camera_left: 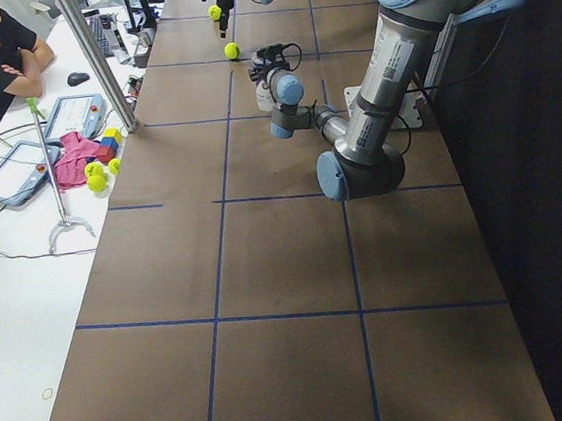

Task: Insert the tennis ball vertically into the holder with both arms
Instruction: 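Grasp the nearer tennis ball with the right gripper while the left holds the can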

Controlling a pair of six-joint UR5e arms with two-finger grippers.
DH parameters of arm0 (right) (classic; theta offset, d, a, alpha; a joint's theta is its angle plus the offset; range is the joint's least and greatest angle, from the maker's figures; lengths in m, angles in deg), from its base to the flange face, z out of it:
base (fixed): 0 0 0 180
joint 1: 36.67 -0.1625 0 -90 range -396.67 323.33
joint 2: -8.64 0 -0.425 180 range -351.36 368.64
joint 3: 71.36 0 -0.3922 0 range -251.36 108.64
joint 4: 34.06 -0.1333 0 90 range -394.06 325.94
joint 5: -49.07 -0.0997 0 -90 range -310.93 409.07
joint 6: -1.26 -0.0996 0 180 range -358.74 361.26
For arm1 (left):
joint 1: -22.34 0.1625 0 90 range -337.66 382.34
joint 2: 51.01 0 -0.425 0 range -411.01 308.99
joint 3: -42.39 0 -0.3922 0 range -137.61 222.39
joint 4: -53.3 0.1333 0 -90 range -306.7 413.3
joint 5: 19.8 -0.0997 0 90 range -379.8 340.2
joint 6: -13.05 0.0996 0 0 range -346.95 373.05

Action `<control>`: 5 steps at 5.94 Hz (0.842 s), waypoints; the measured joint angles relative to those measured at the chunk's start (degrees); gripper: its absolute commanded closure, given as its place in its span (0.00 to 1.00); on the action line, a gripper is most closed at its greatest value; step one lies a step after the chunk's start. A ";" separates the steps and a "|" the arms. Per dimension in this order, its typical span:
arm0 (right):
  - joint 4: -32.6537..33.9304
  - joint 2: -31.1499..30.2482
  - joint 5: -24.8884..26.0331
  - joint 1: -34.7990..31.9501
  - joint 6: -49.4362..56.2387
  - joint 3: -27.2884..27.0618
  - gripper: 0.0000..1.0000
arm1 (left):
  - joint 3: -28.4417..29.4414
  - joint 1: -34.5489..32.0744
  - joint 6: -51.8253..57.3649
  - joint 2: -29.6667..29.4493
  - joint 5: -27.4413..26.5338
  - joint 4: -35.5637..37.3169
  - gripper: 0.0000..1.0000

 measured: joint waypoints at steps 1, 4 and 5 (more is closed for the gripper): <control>0.27 0.18 1.35 1.82 0.14 1.40 0.00 | 0.49 0.10 -0.05 0.09 -0.07 -0.97 0.30; -0.06 1.00 4.81 5.15 0.68 5.05 0.02 | 0.65 0.13 -0.11 0.23 -0.30 -1.40 0.30; -0.01 1.83 5.12 5.46 0.72 5.93 0.66 | 0.66 0.12 -0.11 0.27 -0.34 -1.44 0.30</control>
